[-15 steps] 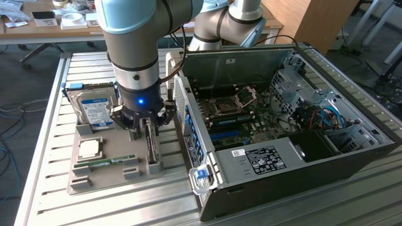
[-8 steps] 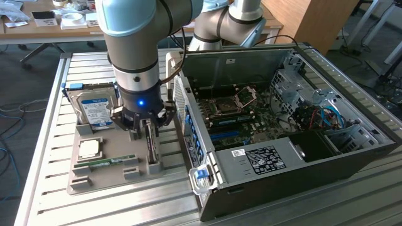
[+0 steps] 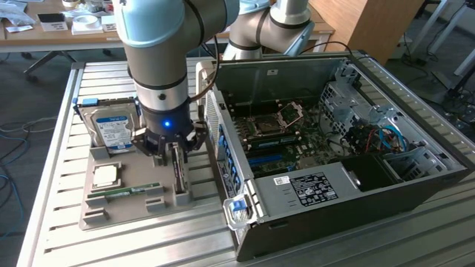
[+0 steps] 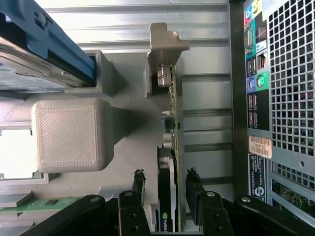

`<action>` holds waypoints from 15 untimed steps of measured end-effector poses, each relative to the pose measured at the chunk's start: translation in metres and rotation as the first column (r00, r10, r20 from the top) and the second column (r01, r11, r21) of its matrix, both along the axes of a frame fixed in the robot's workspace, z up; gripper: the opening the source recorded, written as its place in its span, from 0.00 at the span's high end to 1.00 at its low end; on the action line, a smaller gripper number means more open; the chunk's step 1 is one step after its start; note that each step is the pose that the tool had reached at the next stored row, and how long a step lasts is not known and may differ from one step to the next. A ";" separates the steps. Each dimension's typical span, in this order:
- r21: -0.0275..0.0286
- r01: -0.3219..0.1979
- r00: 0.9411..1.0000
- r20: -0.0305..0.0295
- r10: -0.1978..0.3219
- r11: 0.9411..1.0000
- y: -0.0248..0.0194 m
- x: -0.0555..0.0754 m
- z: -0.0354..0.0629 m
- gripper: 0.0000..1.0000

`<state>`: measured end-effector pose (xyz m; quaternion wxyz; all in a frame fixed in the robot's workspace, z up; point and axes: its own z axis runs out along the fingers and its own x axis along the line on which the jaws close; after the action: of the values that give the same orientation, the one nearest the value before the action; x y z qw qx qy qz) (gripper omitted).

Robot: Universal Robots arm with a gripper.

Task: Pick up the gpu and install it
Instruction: 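Pick up the gpu and move the gpu toward the slot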

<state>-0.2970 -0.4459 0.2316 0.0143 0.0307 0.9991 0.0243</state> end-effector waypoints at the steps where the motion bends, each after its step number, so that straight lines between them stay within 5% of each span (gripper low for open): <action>1: 0.000 0.000 1.000 0.000 0.000 1.000 0.0000 0.000 -0.0003 0.53; 15: 0.000 0.000 1.000 0.000 0.000 1.000 0.0016 0.000 -0.0042 0.53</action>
<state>-0.2970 -0.4443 0.2274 0.0144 0.0307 0.9991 0.0244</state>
